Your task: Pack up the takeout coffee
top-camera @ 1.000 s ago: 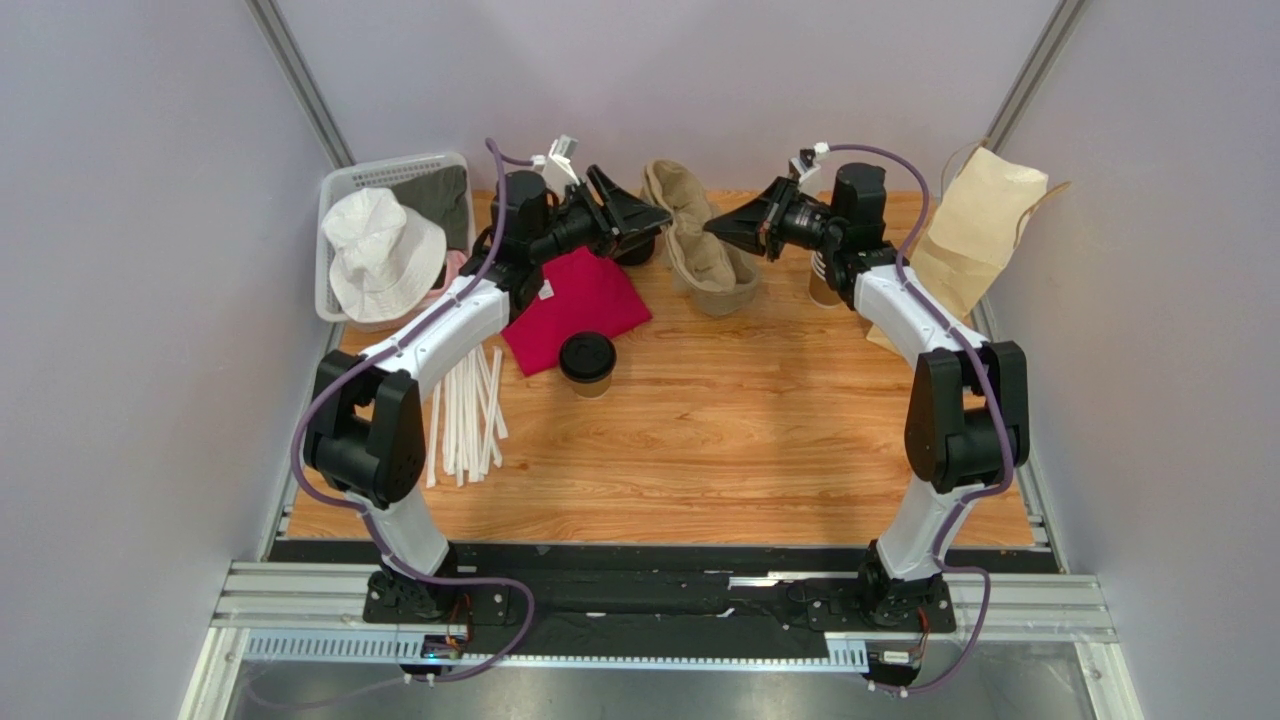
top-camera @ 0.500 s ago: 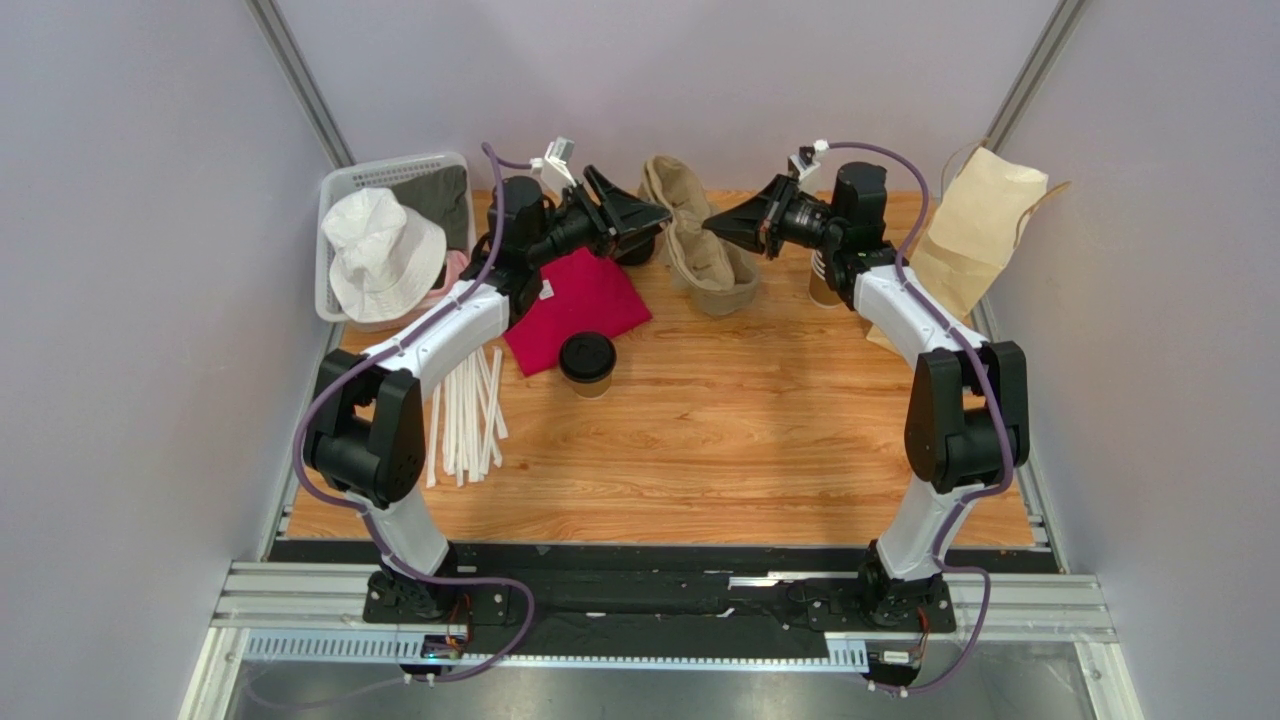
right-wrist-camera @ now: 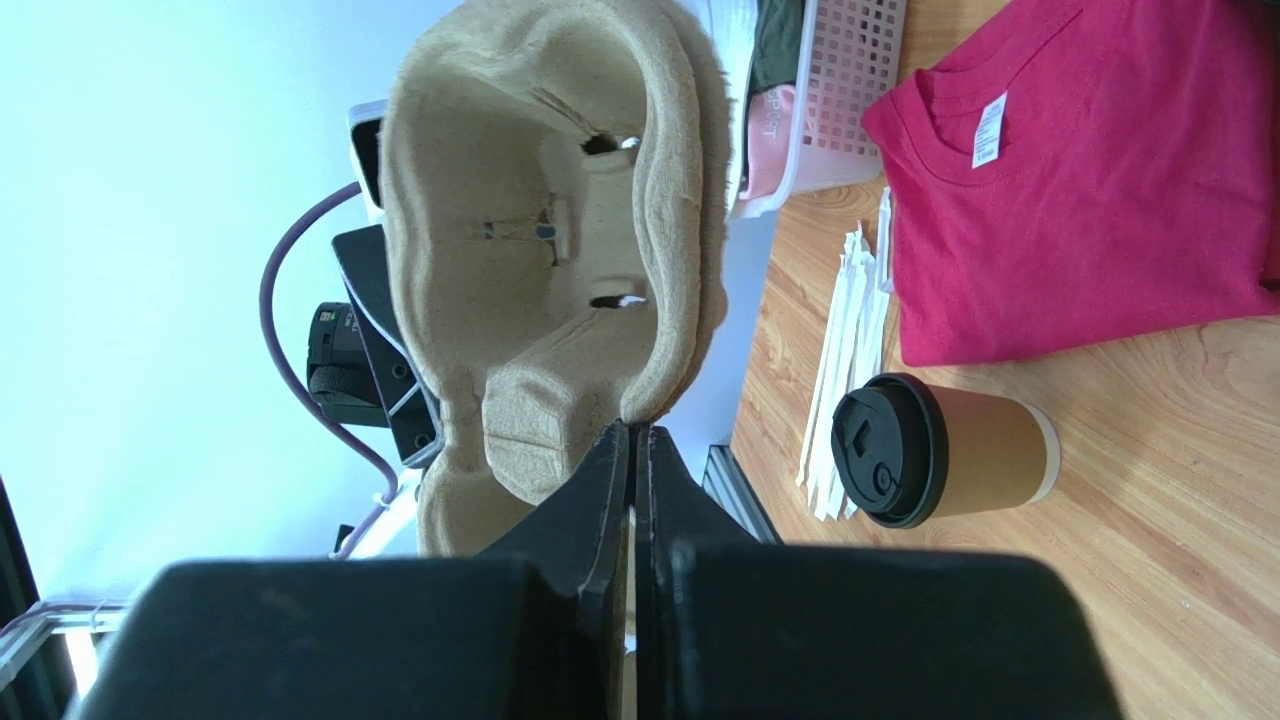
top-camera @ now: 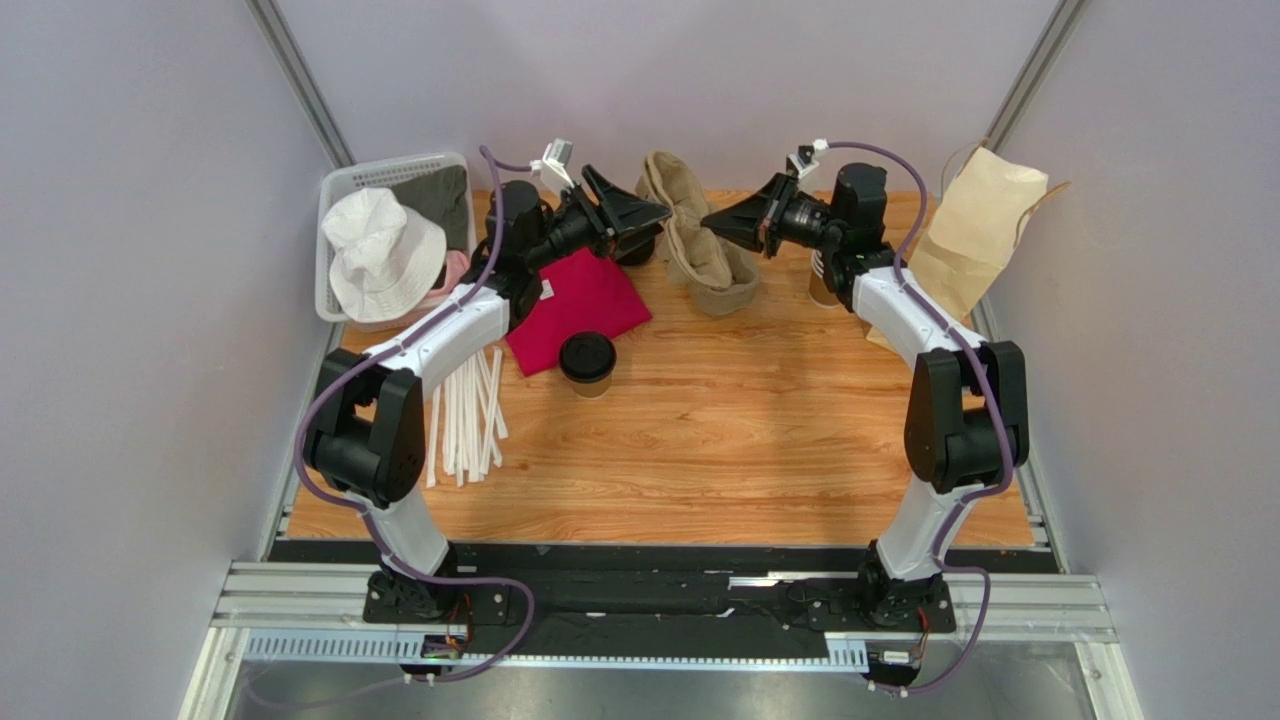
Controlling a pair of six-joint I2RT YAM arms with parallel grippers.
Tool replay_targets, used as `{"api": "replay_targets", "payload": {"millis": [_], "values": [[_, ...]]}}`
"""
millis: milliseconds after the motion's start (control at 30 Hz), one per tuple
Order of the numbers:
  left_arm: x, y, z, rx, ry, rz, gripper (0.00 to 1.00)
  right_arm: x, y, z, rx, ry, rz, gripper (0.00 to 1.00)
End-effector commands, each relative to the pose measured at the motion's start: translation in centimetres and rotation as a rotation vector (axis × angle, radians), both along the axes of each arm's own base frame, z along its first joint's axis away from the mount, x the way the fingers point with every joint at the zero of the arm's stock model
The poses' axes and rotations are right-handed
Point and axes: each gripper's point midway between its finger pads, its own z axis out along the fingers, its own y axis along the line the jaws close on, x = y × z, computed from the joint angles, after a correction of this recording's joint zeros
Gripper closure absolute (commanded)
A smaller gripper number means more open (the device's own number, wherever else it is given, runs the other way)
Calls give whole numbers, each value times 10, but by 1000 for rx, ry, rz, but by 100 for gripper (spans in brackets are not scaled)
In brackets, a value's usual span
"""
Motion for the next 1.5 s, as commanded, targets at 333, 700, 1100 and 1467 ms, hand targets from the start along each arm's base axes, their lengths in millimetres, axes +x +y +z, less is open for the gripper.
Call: {"api": "replay_targets", "payload": {"millis": [333,700,1100,1467], "values": [[-11,1,8,34,-42,-24,44,-7,7,21,31,-69,30,100],[-1,7,-27,298,0,23,63,-8,8,17,-80,-153,36,100],[-14,-29,-34,339,-28,-71,94,-17,10,6,-196,-195,85,100],[-8,-33,-36,332,-44,-75,100,-12,-2,0,-345,-284,87,70]]}}
